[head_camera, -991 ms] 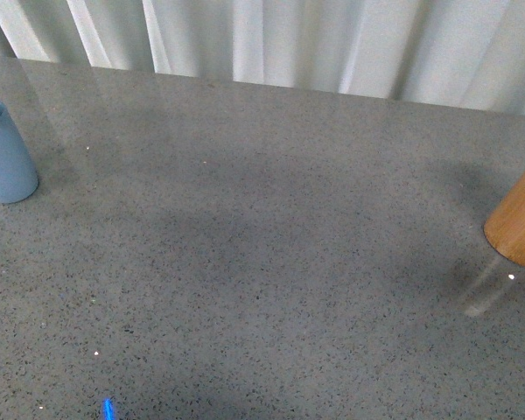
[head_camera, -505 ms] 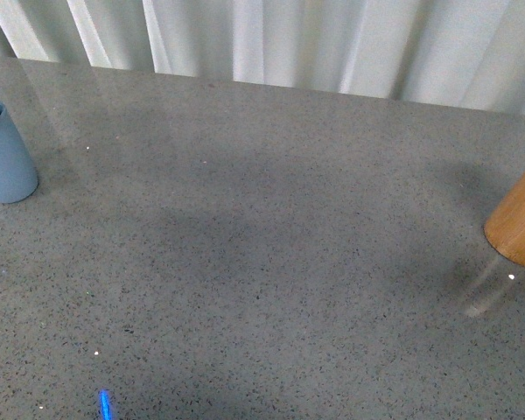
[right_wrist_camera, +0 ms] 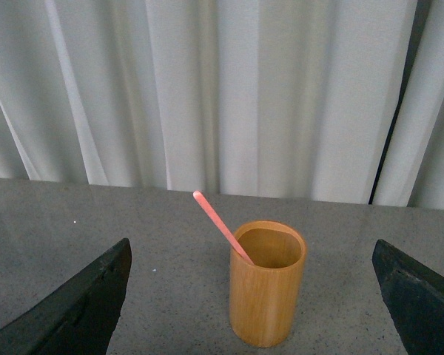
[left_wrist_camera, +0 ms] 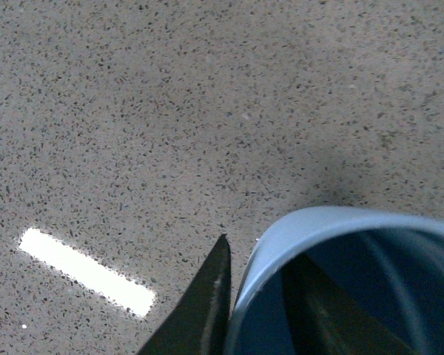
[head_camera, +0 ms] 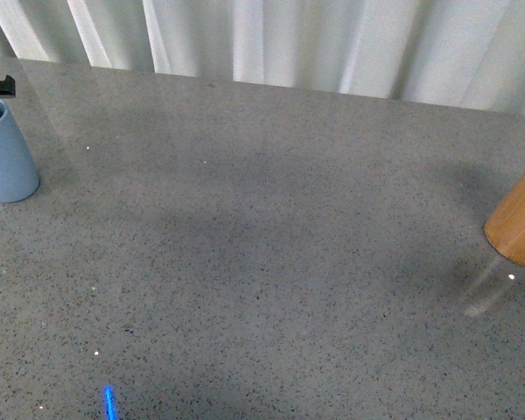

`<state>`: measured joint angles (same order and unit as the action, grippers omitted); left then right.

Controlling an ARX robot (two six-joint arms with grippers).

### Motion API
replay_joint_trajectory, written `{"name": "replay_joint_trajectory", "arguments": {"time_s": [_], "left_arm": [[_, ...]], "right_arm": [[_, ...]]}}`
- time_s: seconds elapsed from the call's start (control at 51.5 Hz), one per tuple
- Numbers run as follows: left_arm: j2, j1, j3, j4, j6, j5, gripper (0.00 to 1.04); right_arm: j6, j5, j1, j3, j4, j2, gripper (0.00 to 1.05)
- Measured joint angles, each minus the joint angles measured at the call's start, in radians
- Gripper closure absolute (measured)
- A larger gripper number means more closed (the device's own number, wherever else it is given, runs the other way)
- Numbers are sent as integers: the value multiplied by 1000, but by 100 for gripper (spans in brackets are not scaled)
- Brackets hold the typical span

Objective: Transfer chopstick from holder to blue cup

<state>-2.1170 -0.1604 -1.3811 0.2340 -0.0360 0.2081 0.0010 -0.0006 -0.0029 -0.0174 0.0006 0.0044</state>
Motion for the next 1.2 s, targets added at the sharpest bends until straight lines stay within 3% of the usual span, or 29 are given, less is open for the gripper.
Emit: {"name": "replay_joint_trajectory", "arguments": {"time_s": [0.155, 0.466, 0.991, 1.204], "left_arm": [[18, 18, -11, 30, -14, -23, 102], [203, 158, 18, 100, -40, -81, 101], [399, 629, 224, 179, -136, -129, 101], [299, 687, 203, 169, -163, -96, 101]], "right_arm": [[0, 0, 0, 0, 0, 0, 10], [0, 0, 0, 0, 0, 0, 10], [0, 0, 0, 0, 0, 0, 10], [0, 0, 0, 0, 0, 0, 10]]}}
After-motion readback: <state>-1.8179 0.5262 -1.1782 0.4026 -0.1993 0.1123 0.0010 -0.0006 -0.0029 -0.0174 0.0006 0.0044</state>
